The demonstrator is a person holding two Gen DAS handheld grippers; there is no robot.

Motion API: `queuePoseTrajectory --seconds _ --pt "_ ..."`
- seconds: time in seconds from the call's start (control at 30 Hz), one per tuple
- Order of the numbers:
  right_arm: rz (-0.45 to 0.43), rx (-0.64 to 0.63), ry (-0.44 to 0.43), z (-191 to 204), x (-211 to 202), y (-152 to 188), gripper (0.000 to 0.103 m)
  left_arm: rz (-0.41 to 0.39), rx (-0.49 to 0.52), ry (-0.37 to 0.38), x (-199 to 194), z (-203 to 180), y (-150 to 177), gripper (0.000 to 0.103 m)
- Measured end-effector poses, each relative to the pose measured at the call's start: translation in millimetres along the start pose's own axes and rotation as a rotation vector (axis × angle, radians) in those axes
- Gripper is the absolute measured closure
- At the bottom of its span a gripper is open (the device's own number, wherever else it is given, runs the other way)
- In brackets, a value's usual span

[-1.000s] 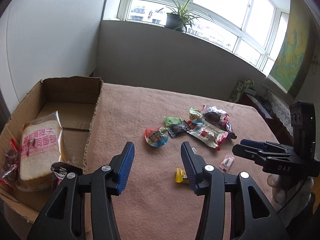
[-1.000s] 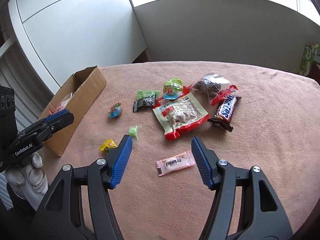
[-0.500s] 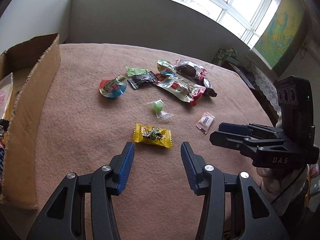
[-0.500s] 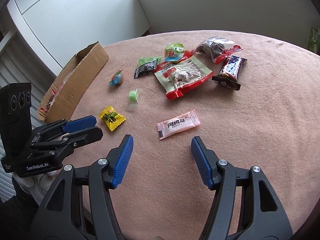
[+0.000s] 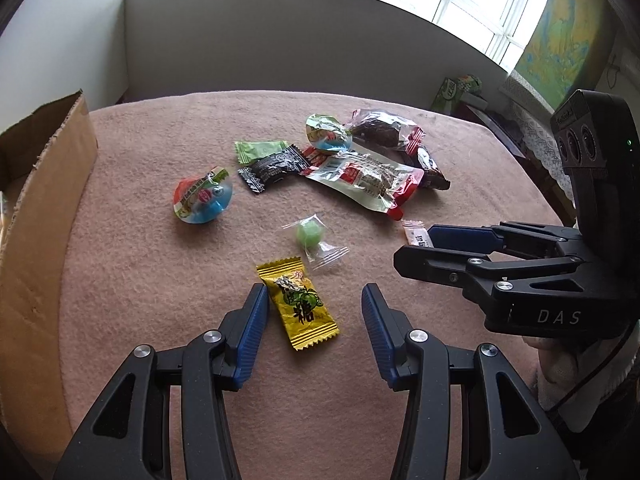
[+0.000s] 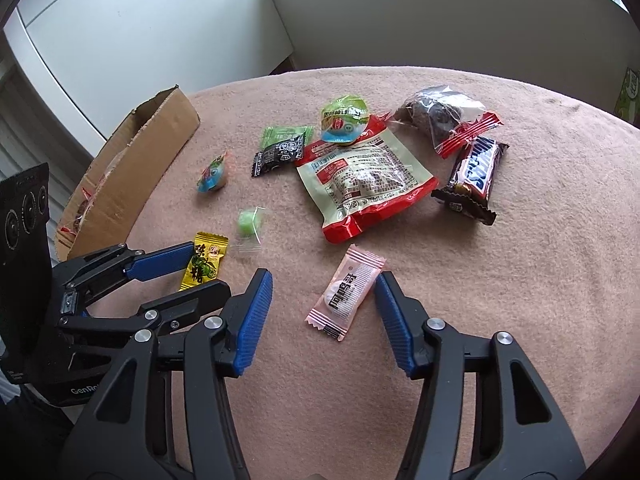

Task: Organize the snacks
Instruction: 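Grasp the pink candy with the right tool while the left tool grasps the yellow packet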

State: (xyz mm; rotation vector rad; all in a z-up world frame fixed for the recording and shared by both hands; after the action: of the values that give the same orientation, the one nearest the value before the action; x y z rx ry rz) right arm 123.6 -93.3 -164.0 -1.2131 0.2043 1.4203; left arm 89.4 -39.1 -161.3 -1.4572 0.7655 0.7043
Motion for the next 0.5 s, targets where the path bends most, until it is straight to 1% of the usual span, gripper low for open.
queuePoseTrajectory --seconds 0.13,0.23,0.33,0.4,0.5 --pt "0.015 -0.061 0.069 0.5 5.3 -0.8 0.053 -0.019 0.027 -0.063 1.7 7.2 -0.4 0.056" --pt "0.025 -0.118 0.121 3.0 7.4 1.7 0.053 -0.023 0.033 -0.073 3.0 10.7 0.2 0.056" --pt "0.026 -0.153 0.164 1.8 5.9 3.9 0.059 -0.027 0.039 -0.083 3.5 10.7 -0.5 0.056" --pt "0.022 -0.155 0.169 -2.0 2.5 4.8 0.064 -0.031 0.043 -0.095 3.9 11.3 -0.8 0.060" --pt "0.015 -0.146 0.172 -7.3 -3.5 7.1 0.064 -0.040 0.045 -0.106 3.0 15.0 -0.4 0.064"
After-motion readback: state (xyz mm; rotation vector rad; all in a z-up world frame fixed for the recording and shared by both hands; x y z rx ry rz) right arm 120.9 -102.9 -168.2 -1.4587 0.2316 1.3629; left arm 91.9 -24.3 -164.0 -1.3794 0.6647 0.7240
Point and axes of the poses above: each gripper's, at about its wrist camera, not at the fingertips, and x roughly the way its jaws point, z to its left, y to its underside, the point moved 10 cm from there along x, roughly the way its jaws point, and after that the axes turned 13 degrees about -y, right-handed, at the moved point
